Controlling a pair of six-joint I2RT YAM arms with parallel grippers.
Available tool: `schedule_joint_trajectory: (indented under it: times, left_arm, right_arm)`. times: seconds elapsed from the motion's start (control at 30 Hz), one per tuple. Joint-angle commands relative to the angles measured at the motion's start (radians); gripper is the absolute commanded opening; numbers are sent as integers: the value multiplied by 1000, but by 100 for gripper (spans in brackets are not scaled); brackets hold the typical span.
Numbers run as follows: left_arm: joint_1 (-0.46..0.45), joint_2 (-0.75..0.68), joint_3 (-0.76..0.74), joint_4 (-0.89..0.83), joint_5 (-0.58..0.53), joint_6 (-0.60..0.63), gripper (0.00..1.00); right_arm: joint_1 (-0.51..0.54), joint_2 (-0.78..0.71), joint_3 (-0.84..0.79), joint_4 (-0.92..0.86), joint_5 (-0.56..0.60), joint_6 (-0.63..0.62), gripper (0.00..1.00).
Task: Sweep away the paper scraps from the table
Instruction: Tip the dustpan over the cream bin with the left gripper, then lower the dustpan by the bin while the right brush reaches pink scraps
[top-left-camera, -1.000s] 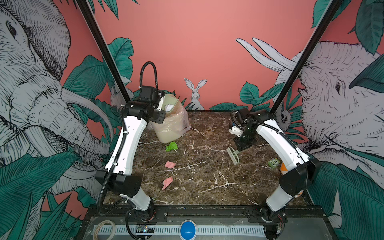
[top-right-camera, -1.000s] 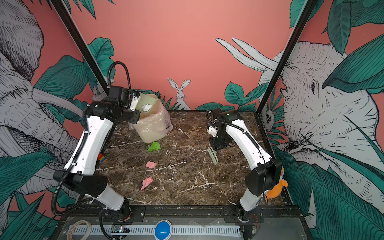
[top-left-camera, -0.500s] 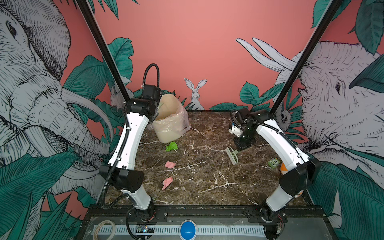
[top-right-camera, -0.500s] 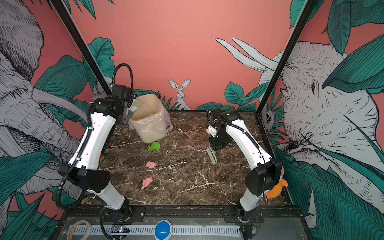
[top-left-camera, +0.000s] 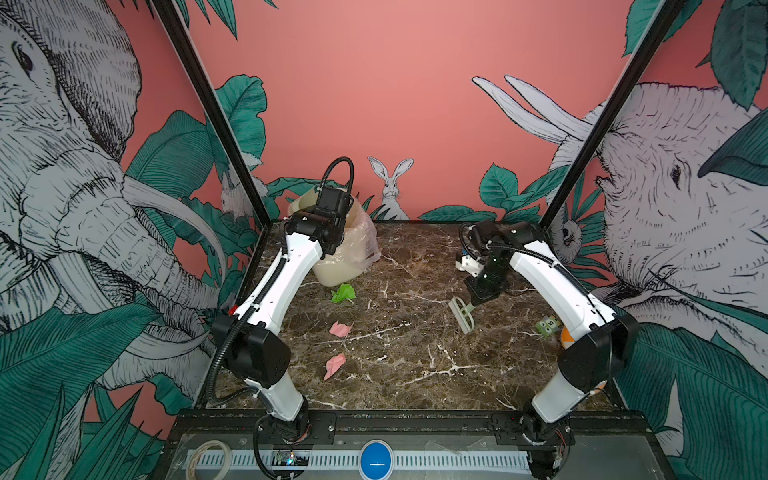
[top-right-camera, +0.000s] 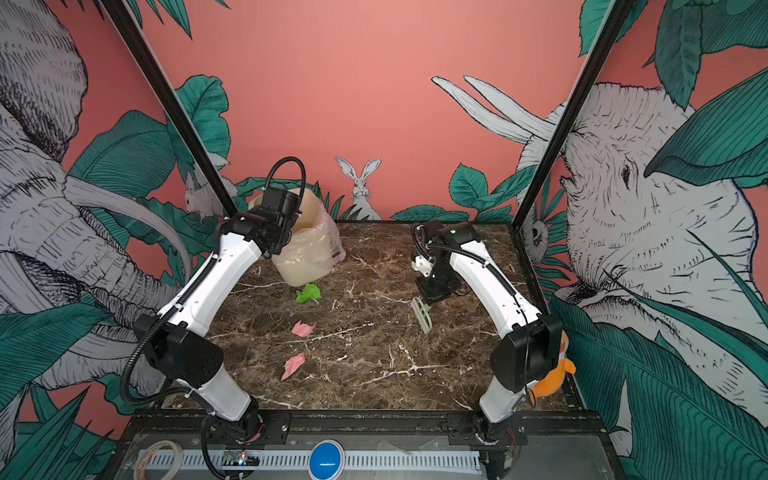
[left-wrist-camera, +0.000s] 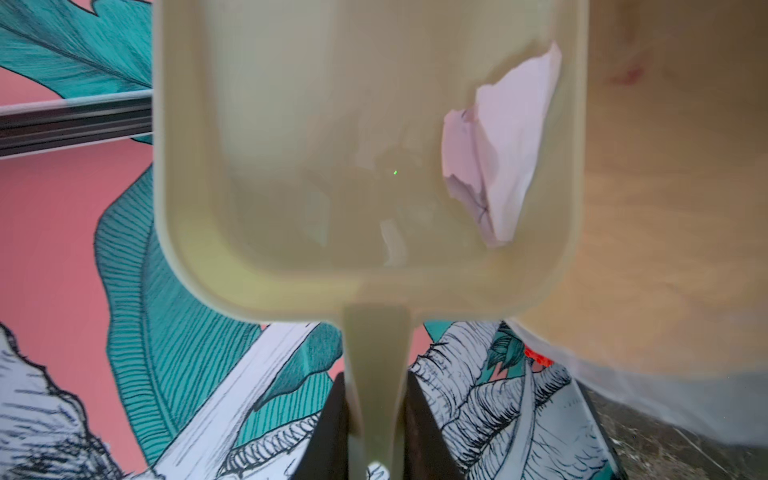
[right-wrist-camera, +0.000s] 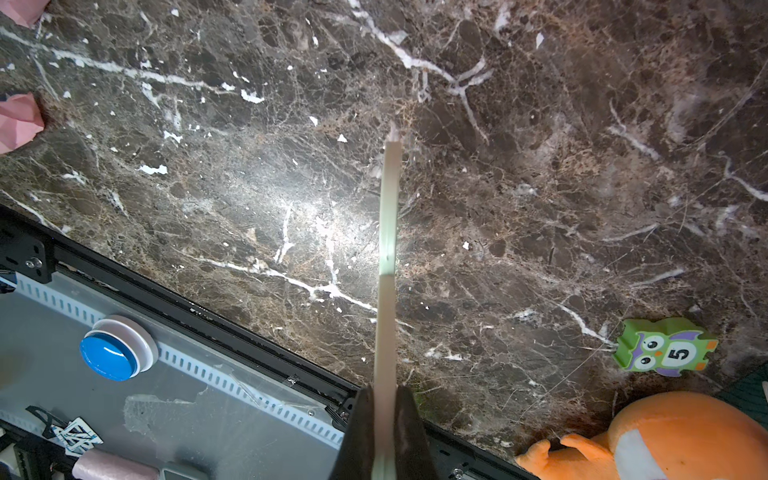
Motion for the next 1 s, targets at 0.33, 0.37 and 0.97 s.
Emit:
schedule_joint_trajectory:
  times: [0.33,0.37,0.97]
  left_arm:
    - [-50,-114,-162,465,-95,476,14]
    - [-50,-118,-167,487,-92,495,15]
    - [-58,-165,20,128,52,-16,15]
  right_arm:
    - [-2,-23,-21,16,-37,-15,0]
    - [-3,-21,-21,16,-39,-16,0]
    - [44,-45,-81,85,-112,20,0]
